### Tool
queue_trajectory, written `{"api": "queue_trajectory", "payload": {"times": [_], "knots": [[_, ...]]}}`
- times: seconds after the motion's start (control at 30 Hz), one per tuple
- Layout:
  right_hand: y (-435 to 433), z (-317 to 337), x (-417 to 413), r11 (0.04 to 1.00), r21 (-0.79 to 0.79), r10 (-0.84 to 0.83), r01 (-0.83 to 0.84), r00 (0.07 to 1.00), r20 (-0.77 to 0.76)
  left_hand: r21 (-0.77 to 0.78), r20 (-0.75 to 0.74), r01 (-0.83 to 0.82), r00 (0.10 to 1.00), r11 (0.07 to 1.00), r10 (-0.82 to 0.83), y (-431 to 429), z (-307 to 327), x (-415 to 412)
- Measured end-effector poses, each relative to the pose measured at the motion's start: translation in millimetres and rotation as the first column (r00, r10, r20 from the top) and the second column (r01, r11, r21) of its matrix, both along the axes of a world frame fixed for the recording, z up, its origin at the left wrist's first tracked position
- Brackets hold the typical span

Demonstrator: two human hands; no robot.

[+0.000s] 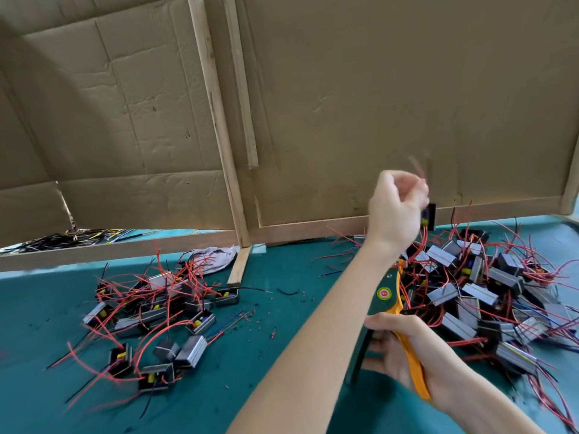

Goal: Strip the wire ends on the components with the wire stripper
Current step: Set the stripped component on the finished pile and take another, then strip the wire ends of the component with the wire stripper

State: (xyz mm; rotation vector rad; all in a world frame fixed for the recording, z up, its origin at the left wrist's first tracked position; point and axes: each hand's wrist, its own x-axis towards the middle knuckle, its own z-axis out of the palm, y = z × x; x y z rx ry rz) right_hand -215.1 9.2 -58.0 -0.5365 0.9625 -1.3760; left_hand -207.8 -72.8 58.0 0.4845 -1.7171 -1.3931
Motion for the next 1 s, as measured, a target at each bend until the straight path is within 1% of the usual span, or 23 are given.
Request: {"api": "queue_trajectory", "payload": {"times": [0.07, 0.13, 0.2, 0.23, 0.27, 0.3, 0.33, 0.37, 0.4, 0.43, 0.47, 0.5, 0.53, 0.6, 0.63, 0.7, 0.73, 0.8, 0.93, 1.0], "knots": [[0, 1, 0, 1.0, -0.003, -0.007, 0.007, 1.0, 0.021, -0.057, 0.253, 0.107, 0.963, 0.993, -0.089, 0, -11, 2], [-1, 1, -1, 1.0, -0.005, -0.001, 0.001, 0.999, 0.032, -0.163, 0.411, 0.178, 0.906, 0.97, -0.097, -6, -15, 16], [-1, 0, -1, 1.0, 0.003, 0.0, -0.001, 0.999, 0.035, -0.287, 0.513, 0.181, 0.858, 0.941, -0.009, -21, -18, 41], [0, 0, -2, 1.0, 0.007, -0.006, 0.006, 0.999, 0.034, -0.34, 0.578, 0.175, 0.814, 0.924, 0.059, -31, -19, 57], [0, -1, -2, 1.0, 0.01, -0.011, 0.01, 0.999, 0.031, -0.387, 0.654, 0.167, 0.743, 0.907, 0.142, -43, -22, 74], [0, -1, -3, 1.0, 0.008, -0.016, 0.016, 1.0, 0.026, -0.423, 0.728, 0.158, 0.645, 0.892, 0.23, -56, -27, 93], [0, -1, -3, 1.0, 0.009, -0.025, 0.024, 0.999, 0.021, -0.444, 0.793, 0.141, 0.523, 0.885, 0.314, -69, -33, 111], [1, -2, -4, 0.999, 0.011, -0.031, 0.031, 0.999, 0.018, -0.465, 0.839, 0.117, 0.374, 0.878, 0.395, -81, -40, 130], [0, -3, -4, 0.999, 0.011, -0.037, 0.037, 0.999, 0.017, -0.504, 0.853, 0.099, 0.21, 0.858, 0.477, -92, -47, 147], [0, -3, -4, 0.999, 0.014, -0.042, 0.042, 0.999, 0.014, -0.551, 0.835, 0.098, 0.052, 0.829, 0.548, -101, -55, 163], [-1, -3, -4, 0.999, 0.014, -0.042, 0.041, 0.999, 0.011, -0.577, 0.808, 0.106, -0.074, 0.81, 0.585, -109, -63, 177], [-1, -3, -4, 0.999, 0.014, -0.042, 0.042, 0.999, 0.011, -0.577, 0.797, 0.104, -0.147, 0.81, 0.586, -116, -71, 189], [-1, -4, -5, 0.999, 0.017, -0.043, 0.043, 0.999, 0.013, -0.567, 0.799, 0.094, -0.178, 0.818, 0.574, -122, -78, 197], [-1, -4, -5, 0.999, 0.023, -0.044, 0.044, 0.999, 0.015, -0.573, 0.797, 0.074, -0.184, 0.817, 0.575, -132, -90, 206], [-1, -4, -5, 0.999, 0.023, -0.041, 0.041, 0.999, 0.014, -0.595, 0.786, 0.056, -0.168, 0.802, 0.595, -134, -92, 207], [-2, -4, -4, 0.999, 0.021, -0.039, 0.039, 0.999, 0.013, -0.641, 0.762, 0.022, -0.103, 0.767, 0.639, -132, -94, 205], [-2, -5, -4, 0.999, 0.019, -0.039, 0.039, 0.999, 0.014, -0.645, 0.762, 0.015, -0.052, 0.764, 0.645, -130, -95, 202], [-2, -4, -3, 0.999, 0.016, -0.038, 0.038, 0.999, 0.019, -0.614, 0.788, 0.012, 0.066, 0.789, 0.612, -125, -97, 198], [-1, -2, -1, 0.999, 0.0, -0.042, 0.042, 0.999, 0.025, -0.527, 0.809, 0.023, 0.32, 0.849, 0.493, -118, -95, 189], [1, 0, 0, 0.999, -0.01, -0.041, 0.041, 0.999, 0.019, -0.499, 0.793, 0.072, 0.44, 0.863, 0.422, -113, -93, 182]]}}
